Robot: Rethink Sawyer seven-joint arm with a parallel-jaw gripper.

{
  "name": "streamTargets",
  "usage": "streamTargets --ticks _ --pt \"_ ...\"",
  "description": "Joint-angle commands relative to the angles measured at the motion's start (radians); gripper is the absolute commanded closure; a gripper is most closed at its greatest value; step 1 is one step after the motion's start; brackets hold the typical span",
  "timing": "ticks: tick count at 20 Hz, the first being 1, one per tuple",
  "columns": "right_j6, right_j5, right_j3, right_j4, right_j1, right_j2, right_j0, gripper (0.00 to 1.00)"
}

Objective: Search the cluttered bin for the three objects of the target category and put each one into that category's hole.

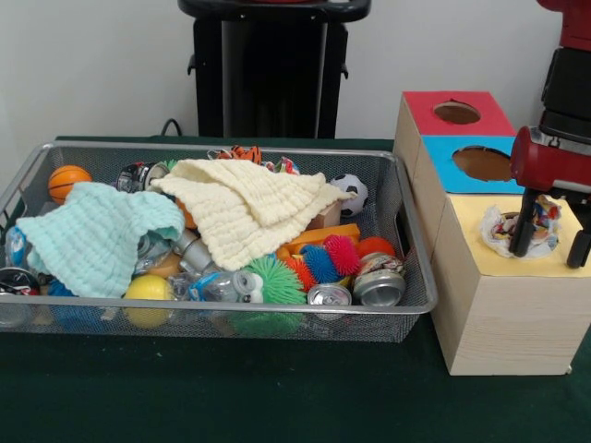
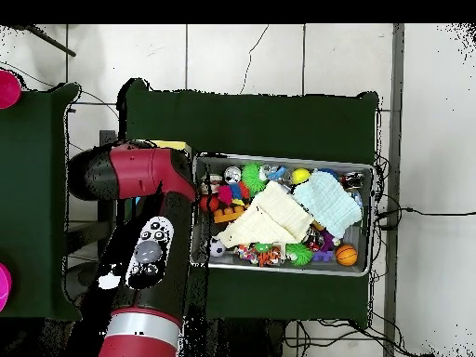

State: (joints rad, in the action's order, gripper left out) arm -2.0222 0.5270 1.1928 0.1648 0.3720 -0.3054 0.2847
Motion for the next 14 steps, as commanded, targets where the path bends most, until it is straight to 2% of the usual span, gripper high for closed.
streamTargets --ticks 1,14 --pt "-0.158 0.022 0.114 0.011 -0.060 0.096 -0.005 0.00" --pt "-0.130 0.004 0.188 0.005 -0.008 0.116 -0.021 0.00"
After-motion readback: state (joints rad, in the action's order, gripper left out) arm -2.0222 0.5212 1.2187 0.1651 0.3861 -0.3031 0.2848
